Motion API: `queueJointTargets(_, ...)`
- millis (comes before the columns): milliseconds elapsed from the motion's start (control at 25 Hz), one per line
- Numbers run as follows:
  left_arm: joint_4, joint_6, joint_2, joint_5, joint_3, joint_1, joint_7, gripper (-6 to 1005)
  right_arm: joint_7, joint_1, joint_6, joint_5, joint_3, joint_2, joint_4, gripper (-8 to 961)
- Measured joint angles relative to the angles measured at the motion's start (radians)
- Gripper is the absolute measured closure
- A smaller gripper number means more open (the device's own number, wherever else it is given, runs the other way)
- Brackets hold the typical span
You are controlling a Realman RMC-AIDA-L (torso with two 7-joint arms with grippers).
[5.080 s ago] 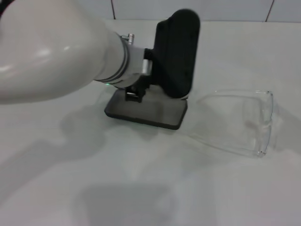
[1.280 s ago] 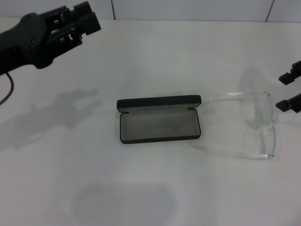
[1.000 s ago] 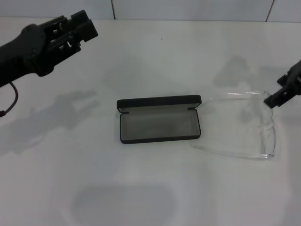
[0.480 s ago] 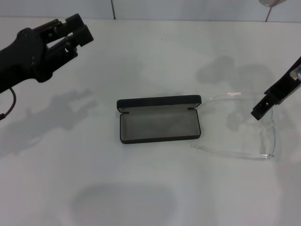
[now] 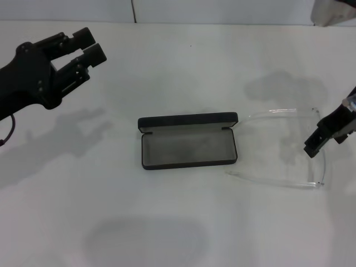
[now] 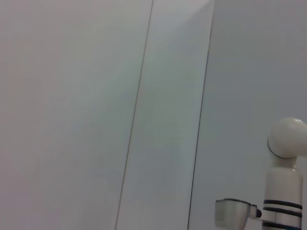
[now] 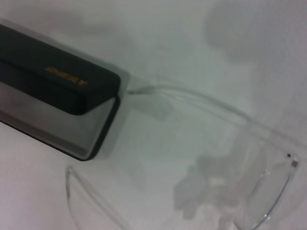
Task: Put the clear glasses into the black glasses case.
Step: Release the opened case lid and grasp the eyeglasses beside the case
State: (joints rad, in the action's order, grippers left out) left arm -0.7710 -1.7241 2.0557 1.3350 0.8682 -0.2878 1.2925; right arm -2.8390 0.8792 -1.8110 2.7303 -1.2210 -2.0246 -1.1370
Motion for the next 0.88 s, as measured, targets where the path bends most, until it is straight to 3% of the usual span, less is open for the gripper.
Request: queueJointTargets(880, 0.012, -0.001, 0.008, 0.006, 0.004, -0.022, -0.008, 600, 0.041, -0.052, 0.156, -0.009, -0.009, 0.007, 0.096, 224)
